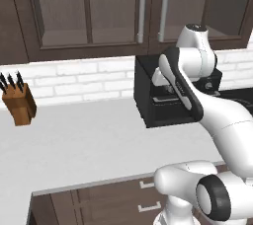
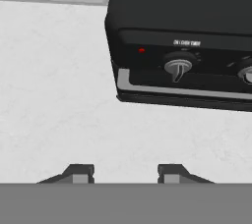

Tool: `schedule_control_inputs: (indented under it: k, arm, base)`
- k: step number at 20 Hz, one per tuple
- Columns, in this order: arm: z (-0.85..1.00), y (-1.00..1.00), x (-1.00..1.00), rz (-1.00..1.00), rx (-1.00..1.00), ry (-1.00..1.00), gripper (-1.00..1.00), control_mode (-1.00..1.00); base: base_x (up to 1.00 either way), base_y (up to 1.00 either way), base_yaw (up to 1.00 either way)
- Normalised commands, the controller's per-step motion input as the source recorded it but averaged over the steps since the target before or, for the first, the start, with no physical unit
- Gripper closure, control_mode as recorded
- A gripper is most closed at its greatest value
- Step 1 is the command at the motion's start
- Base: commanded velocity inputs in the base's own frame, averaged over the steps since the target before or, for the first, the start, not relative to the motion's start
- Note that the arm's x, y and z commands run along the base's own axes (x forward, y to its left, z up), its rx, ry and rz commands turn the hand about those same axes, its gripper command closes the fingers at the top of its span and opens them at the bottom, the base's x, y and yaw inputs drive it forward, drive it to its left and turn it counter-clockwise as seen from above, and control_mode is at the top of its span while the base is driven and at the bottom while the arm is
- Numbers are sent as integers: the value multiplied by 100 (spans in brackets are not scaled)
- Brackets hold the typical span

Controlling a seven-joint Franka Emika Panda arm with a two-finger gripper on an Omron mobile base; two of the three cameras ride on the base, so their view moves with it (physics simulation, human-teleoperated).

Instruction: Take a straw from the drawer in front and place it inside the glass cup on the dining counter.

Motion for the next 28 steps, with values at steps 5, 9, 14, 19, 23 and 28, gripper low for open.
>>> schedule_control_inputs:
  k: [5, 9, 14, 19, 23, 28]
  arm:
    - [0, 0, 0, 0, 0, 0, -100, 100]
    - [0, 0, 0, 0, 0, 0, -100, 100]
    - [0, 0, 0, 0, 0, 0, -100, 100]
    - [0, 0, 0, 0, 0, 0, -100, 100]
    - [0, 0, 0, 0, 0, 0, -100, 100]
    - [0, 0, 0, 0, 0, 0, -100, 100]
  base:
    - [0, 0, 0]
    - [-44, -1, 1]
    - [-90, -6, 8]
    - [-21, -48, 22]
    - [13, -92, 43]
    - [17, -92, 54]
